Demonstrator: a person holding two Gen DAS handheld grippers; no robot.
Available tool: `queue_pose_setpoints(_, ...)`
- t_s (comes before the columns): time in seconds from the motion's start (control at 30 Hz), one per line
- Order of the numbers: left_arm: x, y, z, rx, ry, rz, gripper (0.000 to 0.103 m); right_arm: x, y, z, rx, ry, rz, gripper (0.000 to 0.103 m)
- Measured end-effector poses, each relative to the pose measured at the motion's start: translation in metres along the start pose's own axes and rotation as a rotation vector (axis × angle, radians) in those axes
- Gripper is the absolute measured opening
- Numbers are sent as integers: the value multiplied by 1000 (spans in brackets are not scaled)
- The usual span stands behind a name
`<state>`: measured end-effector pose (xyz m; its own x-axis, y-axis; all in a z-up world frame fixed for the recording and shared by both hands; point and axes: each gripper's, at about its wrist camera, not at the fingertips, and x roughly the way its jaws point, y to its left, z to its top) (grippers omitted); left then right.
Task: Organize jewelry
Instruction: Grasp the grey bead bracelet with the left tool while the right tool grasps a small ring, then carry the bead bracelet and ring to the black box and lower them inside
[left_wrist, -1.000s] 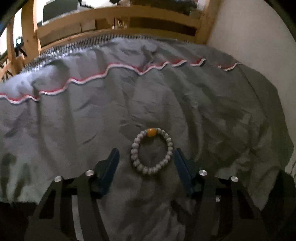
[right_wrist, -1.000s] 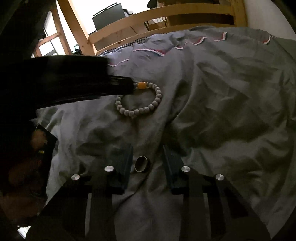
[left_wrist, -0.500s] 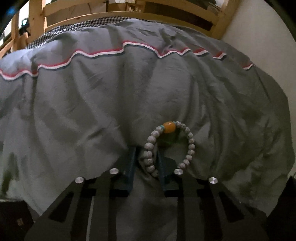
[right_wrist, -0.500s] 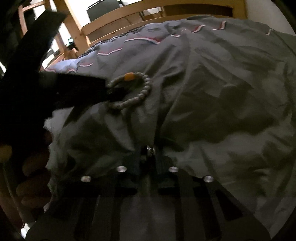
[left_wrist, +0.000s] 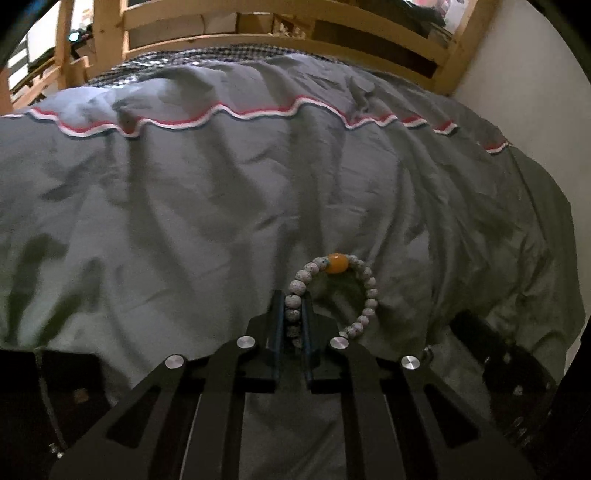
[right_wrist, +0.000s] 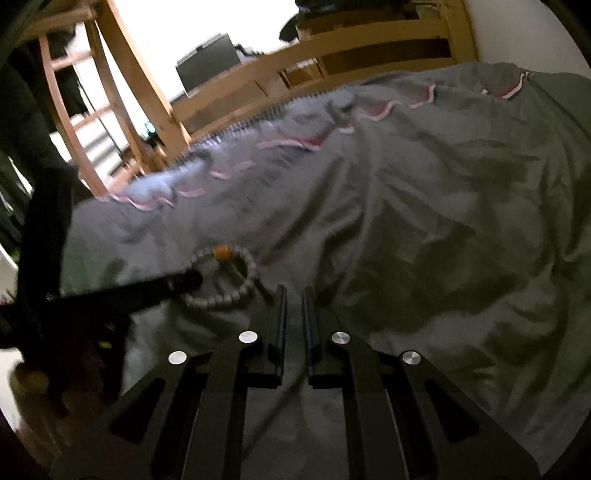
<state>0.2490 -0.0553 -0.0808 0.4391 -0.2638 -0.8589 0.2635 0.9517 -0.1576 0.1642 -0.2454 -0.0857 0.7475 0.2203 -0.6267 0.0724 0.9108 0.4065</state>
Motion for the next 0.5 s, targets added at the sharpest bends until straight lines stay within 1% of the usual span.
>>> queue_pose_setpoints(0.07, -12, 5, -2, -4, -17, 11, 8, -6, 5, 3, -13, -29, 17, 9)
queue_pose_setpoints(0.3, -67, 25, -19, -55, -82, 20, 8, -11, 19, 8, -55, -49, 36, 9)
queue_pose_setpoints(0.43, -99, 38, -37, -85, -96, 65, 8, -16, 20, 12, -55, -60, 54, 9)
queue_pose_setpoints(0.5, -114, 44, -48, -86, -104, 85, 8, -19, 17, 14, -42, -68, 79, 9)
